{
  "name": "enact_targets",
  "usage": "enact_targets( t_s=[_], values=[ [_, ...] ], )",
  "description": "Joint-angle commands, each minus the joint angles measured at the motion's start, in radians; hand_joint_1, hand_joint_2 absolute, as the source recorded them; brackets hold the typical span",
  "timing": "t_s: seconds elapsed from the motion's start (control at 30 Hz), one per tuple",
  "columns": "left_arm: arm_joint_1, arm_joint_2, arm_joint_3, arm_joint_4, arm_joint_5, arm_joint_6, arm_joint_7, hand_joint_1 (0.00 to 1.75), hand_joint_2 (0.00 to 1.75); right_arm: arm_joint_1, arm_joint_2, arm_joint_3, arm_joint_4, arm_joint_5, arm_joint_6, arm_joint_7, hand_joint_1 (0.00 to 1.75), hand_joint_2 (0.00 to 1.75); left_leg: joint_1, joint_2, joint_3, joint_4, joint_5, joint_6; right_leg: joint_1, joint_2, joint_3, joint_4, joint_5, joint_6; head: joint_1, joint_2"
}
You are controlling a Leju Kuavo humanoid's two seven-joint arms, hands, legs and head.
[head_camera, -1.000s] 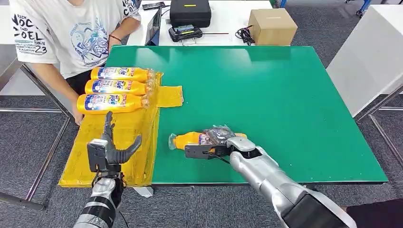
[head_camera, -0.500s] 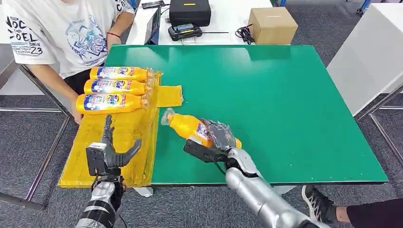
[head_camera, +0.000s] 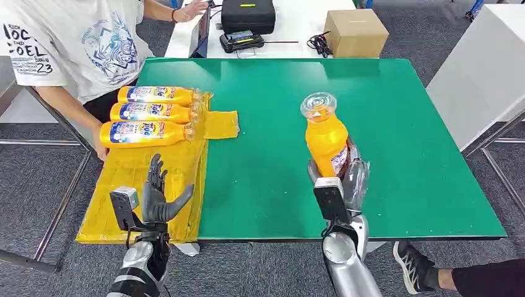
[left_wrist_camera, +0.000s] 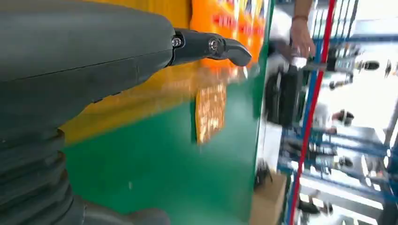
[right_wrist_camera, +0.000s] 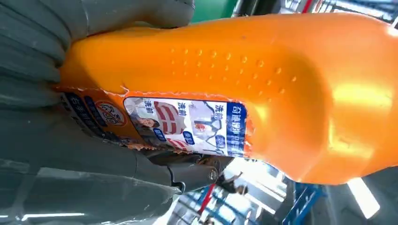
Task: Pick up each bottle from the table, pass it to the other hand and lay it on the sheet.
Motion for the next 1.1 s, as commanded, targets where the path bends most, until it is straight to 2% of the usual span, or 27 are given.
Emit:
enact_targets(
  t_s=[0.03,0.13,0.2,0.37,0.5,0.6,0.67,0.73,1.1],
  values=[
    [-0.008,-0.004,-0.039,-0.003,0.020,-0.018,0.017,0.00,1.75,0.014,0.017,-0.078,-0.020,-0.010,0.000,-0.013,1.75,1.75,0.001,0.000,0.002,0.000,-0.001,-0.002,0.002,-0.001,0.003,-0.001,-0.001,-0.002,0.000,0.000],
    [-0.008,-0.004,-0.039,-0.003,0.020,-0.018,0.017,0.00,1.75,0.014,0.017,-0.078,-0.020,-0.010,0.000,-0.013,1.75,1.75,0.002,0.002,0.003,0.000,-0.002,-0.002,0.002,0.001,0.003,0.000,-0.001,-0.002,0.000,0.000],
    [0.000,0.007,-0.075,-0.011,0.129,-0.142,0.097,0.00,1.75,0.016,0.015,-0.086,0.007,-0.008,0.012,-0.022,1.75,1.75,0.002,0.003,0.005,0.001,-0.003,-0.002,0.003,0.001,0.005,0.000,-0.002,-0.003,0.000,0.000],
    [0.049,0.027,-0.197,-0.077,0.218,-0.258,0.158,0.00,1.75,0.039,0.045,-0.068,0.140,-0.036,0.096,-0.077,1.75,1.75,0.003,0.003,0.006,-0.001,-0.002,-0.002,0.003,0.000,0.007,-0.003,-0.002,-0.003,0.000,0.000],
    [0.046,0.046,-0.286,-0.110,0.185,-0.264,0.153,0.00,1.75,0.016,0.090,0.046,0.279,0.004,0.132,-0.113,1.75,1.75,0.003,0.006,0.006,-0.001,-0.003,-0.003,0.003,0.003,0.006,-0.002,-0.001,-0.003,0.000,0.000],
    [0.011,0.044,-0.291,-0.081,0.170,-0.253,0.147,0.00,1.75,-0.029,0.125,0.124,0.381,0.034,0.122,-0.105,1.75,1.75,0.002,0.005,0.001,-0.001,-0.001,-0.002,0.002,0.003,0.002,-0.001,0.000,-0.002,0.000,0.000],
    [0.008,0.042,-0.301,-0.073,0.177,-0.277,0.156,0.00,1.75,-0.049,0.136,0.161,0.428,0.045,0.112,-0.105,1.75,1.75,0.004,0.008,0.006,-0.001,-0.003,-0.004,0.004,0.006,0.005,-0.001,0.000,-0.004,0.000,0.000],
    [0.011,0.042,-0.308,-0.074,0.171,-0.276,0.156,0.00,1.75,-0.070,0.147,0.187,0.475,0.028,0.120,-0.104,1.75,1.75,0.002,0.006,0.002,-0.001,-0.001,-0.002,0.003,0.004,0.001,-0.001,0.000,-0.002,0.000,0.000],
    [0.001,0.043,-0.327,-0.060,0.160,-0.289,0.164,0.00,1.75,-0.125,0.171,0.268,0.551,0.035,0.138,-0.087,1.75,1.75,0.003,0.005,0.004,-0.001,-0.002,-0.002,0.003,0.003,0.004,-0.001,-0.001,-0.003,0.000,0.000]
  ],
)
